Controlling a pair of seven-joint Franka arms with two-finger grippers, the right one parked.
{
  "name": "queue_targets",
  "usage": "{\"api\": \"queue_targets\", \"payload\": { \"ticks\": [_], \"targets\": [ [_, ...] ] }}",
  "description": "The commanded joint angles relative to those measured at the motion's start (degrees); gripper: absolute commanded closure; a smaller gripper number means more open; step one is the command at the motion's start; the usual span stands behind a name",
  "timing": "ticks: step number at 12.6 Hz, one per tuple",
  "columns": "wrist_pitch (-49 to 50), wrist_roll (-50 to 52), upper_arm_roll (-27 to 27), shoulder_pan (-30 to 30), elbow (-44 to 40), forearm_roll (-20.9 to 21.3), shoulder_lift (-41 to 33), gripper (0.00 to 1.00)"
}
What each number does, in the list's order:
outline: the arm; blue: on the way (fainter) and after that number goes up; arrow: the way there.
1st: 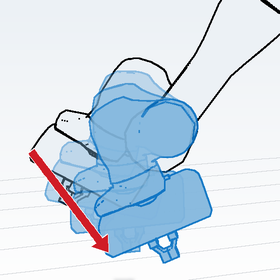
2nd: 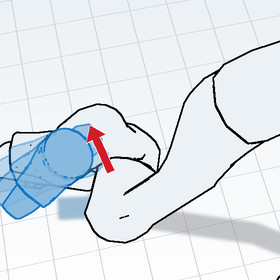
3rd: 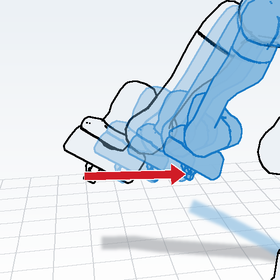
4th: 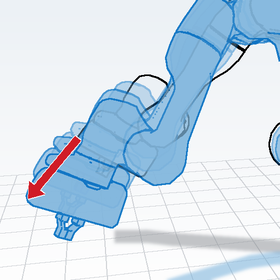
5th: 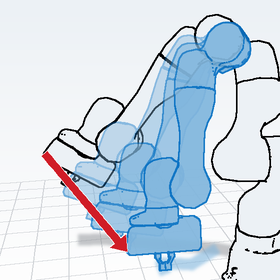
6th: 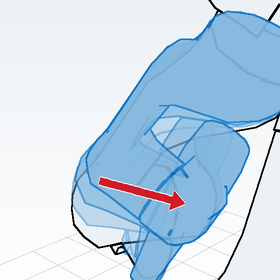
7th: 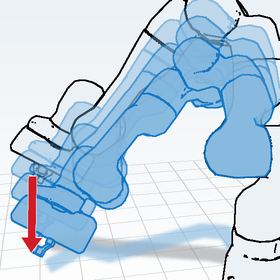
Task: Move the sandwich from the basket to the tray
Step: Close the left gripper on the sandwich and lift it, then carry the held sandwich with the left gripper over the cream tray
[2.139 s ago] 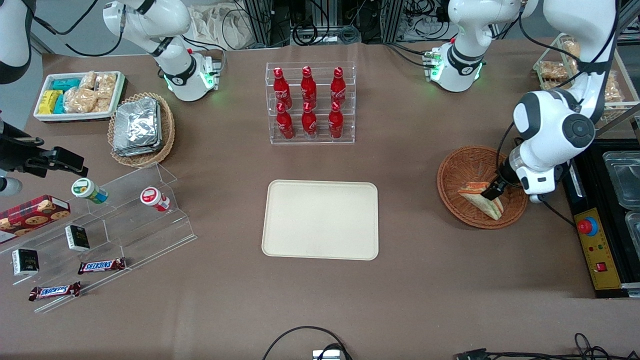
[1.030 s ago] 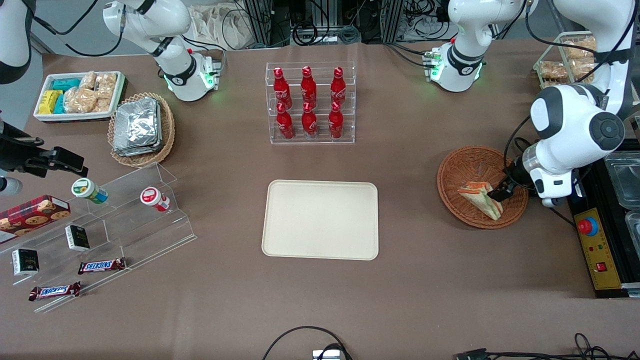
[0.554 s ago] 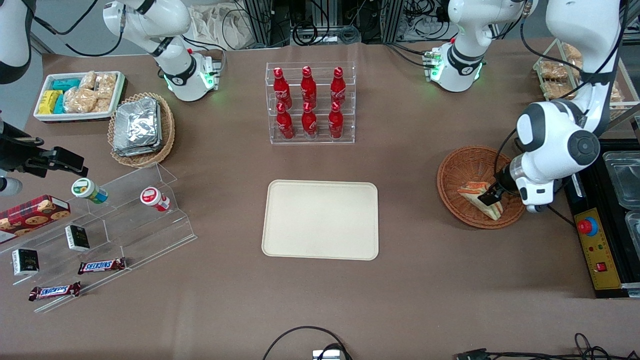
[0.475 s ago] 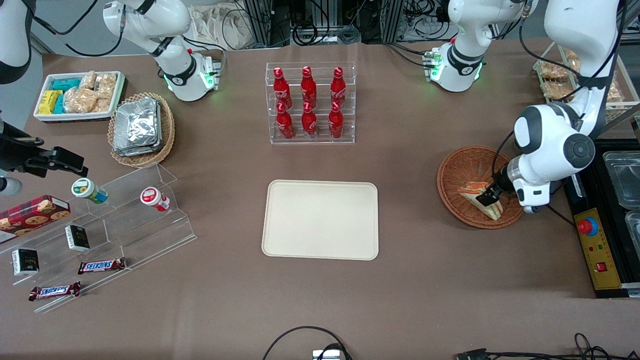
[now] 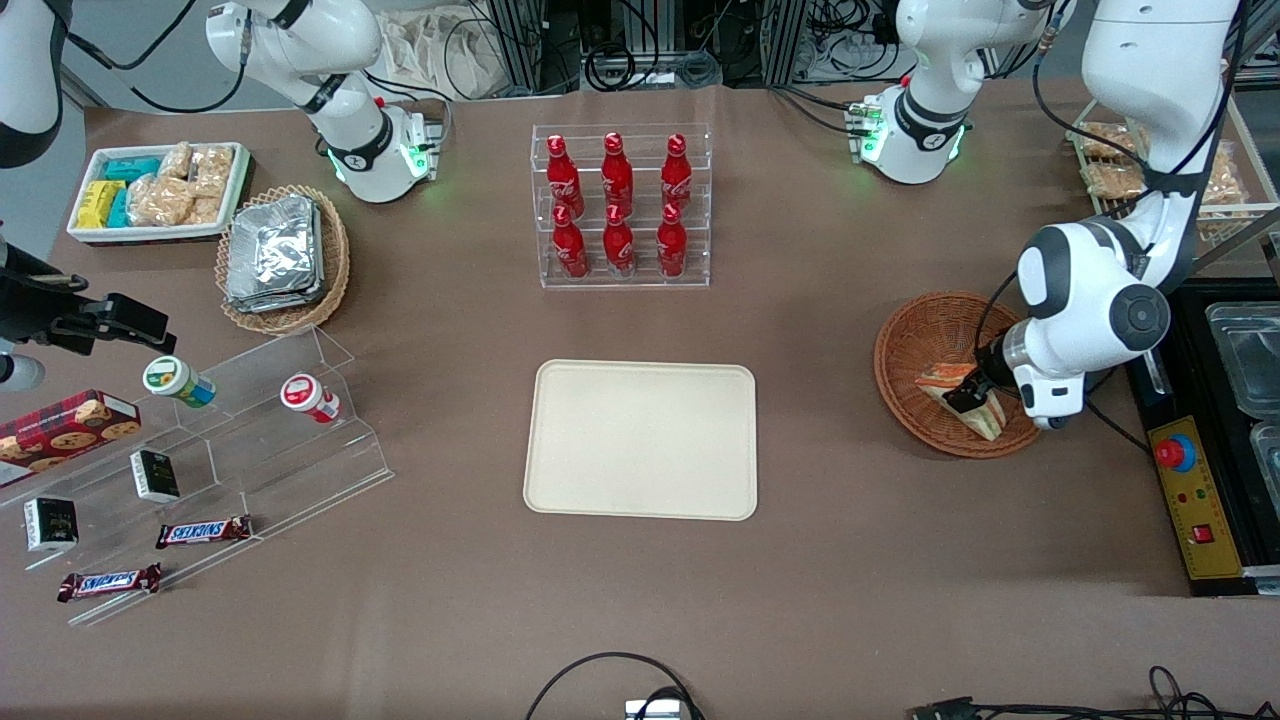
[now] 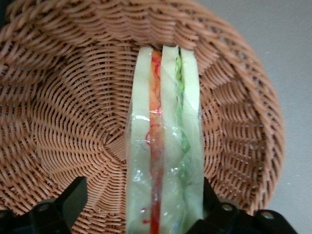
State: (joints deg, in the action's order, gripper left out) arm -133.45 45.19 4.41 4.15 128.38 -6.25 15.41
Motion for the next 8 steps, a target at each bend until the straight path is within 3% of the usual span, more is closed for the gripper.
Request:
{"api": "queue_targets", "payload": {
  "ticks": [1,2,8],
  "targets": [
    [2.2,-0.9,0.2,0.4,-0.8,-0.3,0.3,0.71],
    [3.2,-0.6,0.2,0.4,-1.9,-0.3,0.1,1.00],
    [23.2,-3.0,0.2,0.3,-17.5,0.8,-0.8,1.00]
  ]
}}
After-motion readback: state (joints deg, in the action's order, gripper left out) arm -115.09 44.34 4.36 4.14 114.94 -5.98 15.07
